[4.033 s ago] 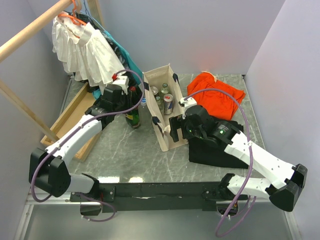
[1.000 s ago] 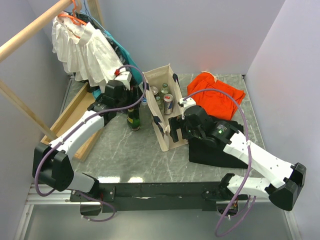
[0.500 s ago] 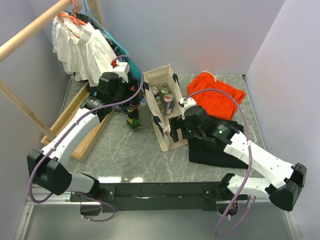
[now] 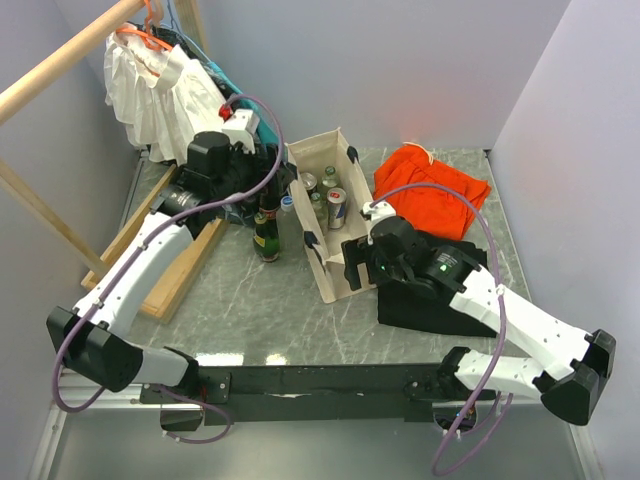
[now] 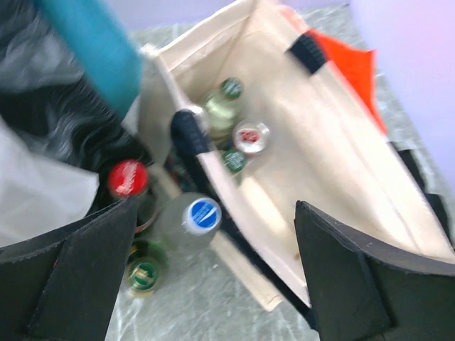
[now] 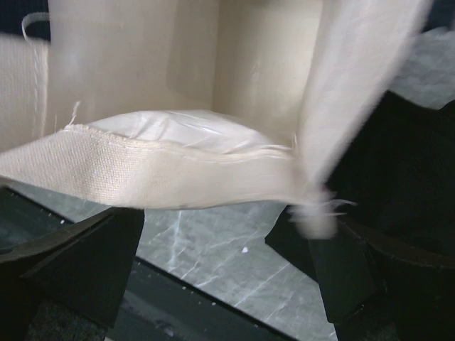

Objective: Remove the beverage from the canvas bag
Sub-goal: Take out the drink from the canvas bag.

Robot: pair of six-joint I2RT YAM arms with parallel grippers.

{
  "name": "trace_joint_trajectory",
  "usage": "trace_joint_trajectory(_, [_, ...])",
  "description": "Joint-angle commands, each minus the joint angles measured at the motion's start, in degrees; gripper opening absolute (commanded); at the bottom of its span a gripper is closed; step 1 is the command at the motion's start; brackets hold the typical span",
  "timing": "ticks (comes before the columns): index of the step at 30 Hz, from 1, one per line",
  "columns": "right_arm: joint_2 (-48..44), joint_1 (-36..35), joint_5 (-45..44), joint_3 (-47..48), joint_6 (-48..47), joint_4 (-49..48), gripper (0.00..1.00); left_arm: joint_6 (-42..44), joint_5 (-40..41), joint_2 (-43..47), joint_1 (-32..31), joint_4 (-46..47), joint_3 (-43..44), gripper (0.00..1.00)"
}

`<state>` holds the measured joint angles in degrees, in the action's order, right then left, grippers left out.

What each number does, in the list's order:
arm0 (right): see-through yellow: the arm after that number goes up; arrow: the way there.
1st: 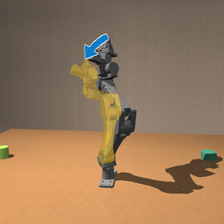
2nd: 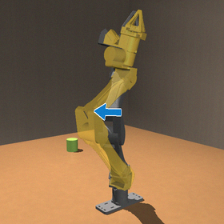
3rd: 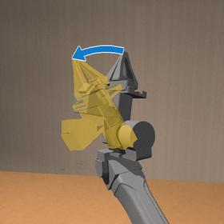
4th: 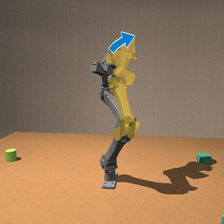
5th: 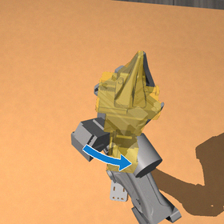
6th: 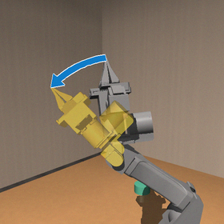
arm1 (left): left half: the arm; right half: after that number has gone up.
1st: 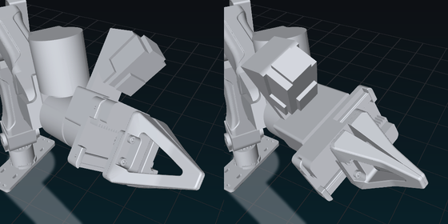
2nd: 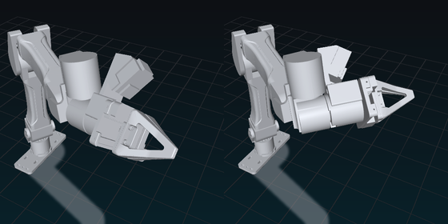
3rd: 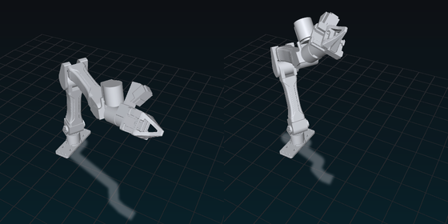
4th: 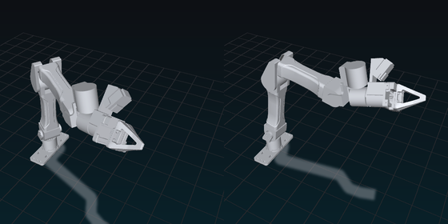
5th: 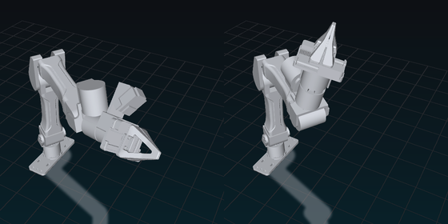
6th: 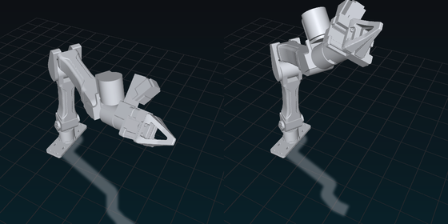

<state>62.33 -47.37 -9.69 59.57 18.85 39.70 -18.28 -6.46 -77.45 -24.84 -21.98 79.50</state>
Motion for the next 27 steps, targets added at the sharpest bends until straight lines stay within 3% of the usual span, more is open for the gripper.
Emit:
trace_joint_trajectory(1, [-2.3,-0.5,0.0,0.8,0.9,2.4,1.0,-0.8,-6.2,-0.9,-0.5,0.9,6.1,0.96])
trace_joint_trajectory(18, [-4.9,-1.0,-5.4,11.4,-1.9,3.1,1.0,4.4,-7.4,-13.0,-7.5,-6.2,21.9,0.96])
trace_joint_trajectory(27, [-0.3,-1.1,-12.6,12.4,-5.2,-0.9,1.0,4.4,-4.2,-15.5,-9.3,-5.7,22.0,0.96])
